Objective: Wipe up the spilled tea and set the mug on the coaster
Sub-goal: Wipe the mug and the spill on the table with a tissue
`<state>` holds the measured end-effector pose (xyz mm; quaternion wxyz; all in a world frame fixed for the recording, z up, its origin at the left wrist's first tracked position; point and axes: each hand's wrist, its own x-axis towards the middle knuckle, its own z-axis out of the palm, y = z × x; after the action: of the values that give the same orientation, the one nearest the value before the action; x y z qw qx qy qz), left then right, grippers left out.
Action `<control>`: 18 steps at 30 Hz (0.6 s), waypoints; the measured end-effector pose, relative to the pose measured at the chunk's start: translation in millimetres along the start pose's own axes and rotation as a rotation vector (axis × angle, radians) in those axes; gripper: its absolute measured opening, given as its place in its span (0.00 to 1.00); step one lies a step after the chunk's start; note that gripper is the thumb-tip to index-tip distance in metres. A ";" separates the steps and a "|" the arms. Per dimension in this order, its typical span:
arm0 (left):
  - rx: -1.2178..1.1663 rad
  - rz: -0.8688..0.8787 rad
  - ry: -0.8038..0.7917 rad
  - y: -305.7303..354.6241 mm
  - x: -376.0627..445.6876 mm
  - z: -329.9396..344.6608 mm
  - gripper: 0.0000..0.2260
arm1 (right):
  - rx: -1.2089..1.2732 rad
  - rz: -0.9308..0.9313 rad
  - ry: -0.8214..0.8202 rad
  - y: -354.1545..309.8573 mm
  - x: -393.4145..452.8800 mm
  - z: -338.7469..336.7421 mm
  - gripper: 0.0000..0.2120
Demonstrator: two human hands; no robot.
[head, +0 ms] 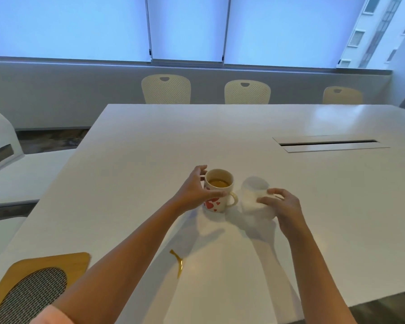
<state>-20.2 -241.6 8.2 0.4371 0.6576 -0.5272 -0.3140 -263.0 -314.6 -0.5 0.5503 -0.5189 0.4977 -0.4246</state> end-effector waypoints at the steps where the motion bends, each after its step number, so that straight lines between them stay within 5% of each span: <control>1: 0.009 0.003 -0.003 -2.4 2.8 1.5 0.44 | -0.087 -0.008 0.061 1.0 3.9 5.9 0.20; 4: 0.021 0.020 0.027 -8.3 9.8 5.5 0.44 | -0.284 -0.129 0.131 4.7 10.0 24.4 0.24; 10: -0.004 0.035 0.050 -17.1 17.8 14.4 0.35 | -0.360 -0.350 0.162 8.8 8.3 56.6 0.14; 18: 0.039 0.044 0.186 -20.1 16.8 22.4 0.34 | -0.094 -0.178 -0.047 20.6 1.0 80.2 0.15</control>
<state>-27.2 -262.0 -18.5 0.4781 0.6806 -0.5046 -0.2314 -184.7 -301.7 -23.8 0.4968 -0.5963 0.4559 -0.4356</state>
